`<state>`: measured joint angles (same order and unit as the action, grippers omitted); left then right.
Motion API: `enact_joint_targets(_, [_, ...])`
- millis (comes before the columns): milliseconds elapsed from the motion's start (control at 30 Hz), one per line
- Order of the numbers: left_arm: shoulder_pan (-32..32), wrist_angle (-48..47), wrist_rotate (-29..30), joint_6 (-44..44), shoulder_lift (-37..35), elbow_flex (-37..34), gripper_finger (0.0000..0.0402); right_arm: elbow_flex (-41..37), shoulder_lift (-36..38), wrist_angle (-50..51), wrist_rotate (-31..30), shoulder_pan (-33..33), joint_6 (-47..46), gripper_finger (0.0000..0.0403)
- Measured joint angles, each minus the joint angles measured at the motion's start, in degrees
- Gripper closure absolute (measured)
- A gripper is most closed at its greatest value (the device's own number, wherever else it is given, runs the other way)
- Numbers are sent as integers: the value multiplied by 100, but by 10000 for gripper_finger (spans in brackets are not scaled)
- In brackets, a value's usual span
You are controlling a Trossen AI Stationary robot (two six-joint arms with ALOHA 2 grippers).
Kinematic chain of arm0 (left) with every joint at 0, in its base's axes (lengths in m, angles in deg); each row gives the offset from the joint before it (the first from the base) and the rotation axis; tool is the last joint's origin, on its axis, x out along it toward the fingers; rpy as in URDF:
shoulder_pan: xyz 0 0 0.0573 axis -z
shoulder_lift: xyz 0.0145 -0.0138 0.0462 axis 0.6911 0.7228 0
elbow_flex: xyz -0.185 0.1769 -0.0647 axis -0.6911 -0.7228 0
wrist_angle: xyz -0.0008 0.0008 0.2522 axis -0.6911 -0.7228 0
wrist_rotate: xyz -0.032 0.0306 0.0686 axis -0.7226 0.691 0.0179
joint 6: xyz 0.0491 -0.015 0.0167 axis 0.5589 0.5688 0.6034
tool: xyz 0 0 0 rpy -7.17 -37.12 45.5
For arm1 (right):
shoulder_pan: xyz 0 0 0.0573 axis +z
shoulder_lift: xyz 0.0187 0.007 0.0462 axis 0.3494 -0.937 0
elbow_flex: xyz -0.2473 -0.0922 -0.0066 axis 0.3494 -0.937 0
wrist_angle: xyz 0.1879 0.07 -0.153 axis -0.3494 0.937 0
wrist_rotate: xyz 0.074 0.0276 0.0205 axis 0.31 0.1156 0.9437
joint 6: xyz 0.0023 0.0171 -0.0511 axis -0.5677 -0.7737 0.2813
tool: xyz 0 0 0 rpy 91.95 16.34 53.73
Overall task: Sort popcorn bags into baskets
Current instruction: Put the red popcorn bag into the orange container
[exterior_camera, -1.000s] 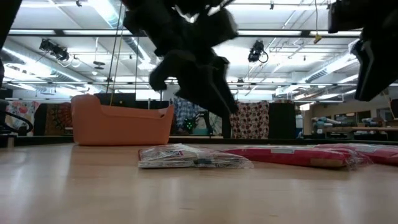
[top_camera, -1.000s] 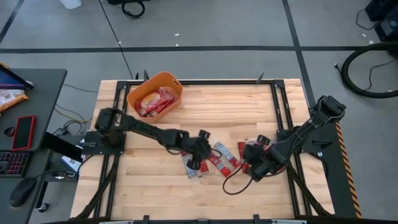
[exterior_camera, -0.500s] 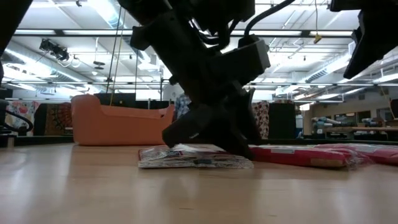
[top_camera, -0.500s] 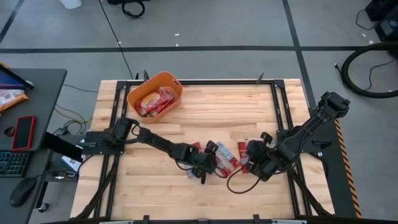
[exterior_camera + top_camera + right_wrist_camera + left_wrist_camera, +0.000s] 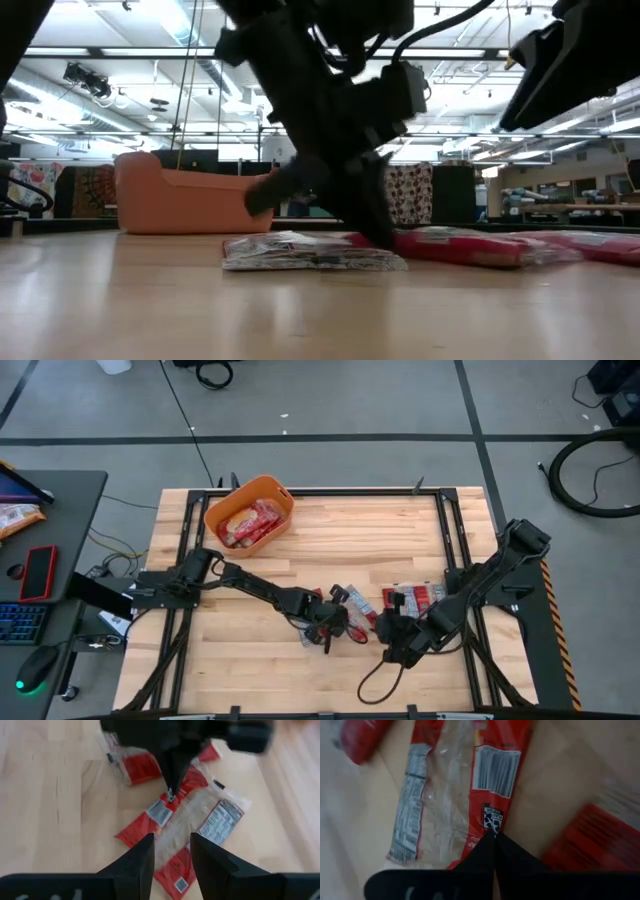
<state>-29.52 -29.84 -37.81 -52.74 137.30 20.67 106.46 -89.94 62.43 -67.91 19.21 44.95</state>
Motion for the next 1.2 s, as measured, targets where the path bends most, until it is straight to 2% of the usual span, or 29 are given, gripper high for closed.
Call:
enact_joint_targets(133, [-250,-912,-502,-558,-375,303,397,0,-136,-381,-314,33,624,272])
enact_joint_targets(333, [-665,-1476,-1066,-1188,-905,329,397,0,-139,-591,-463,-15,1036,265])
enact_joint_targets(667, [-802,-1503,-1339,-1480,-1339,334,398,0,-165,-384,-1028,-275,1283,175])
enact_joint_targets(767, [-798,-1490,-1349,-1519,-1366,336,398,0,-231,-401,-1133,-373,1429,161])
enact_joint_targets(1000, [-770,-1486,-1461,-1600,-1435,339,399,-2,-313,-360,-1310,-542,1537,183])
enact_joint_targets(1200, [-754,-1385,-1467,-1540,-1588,339,399,-2,-313,-400,-978,-676,1609,239])
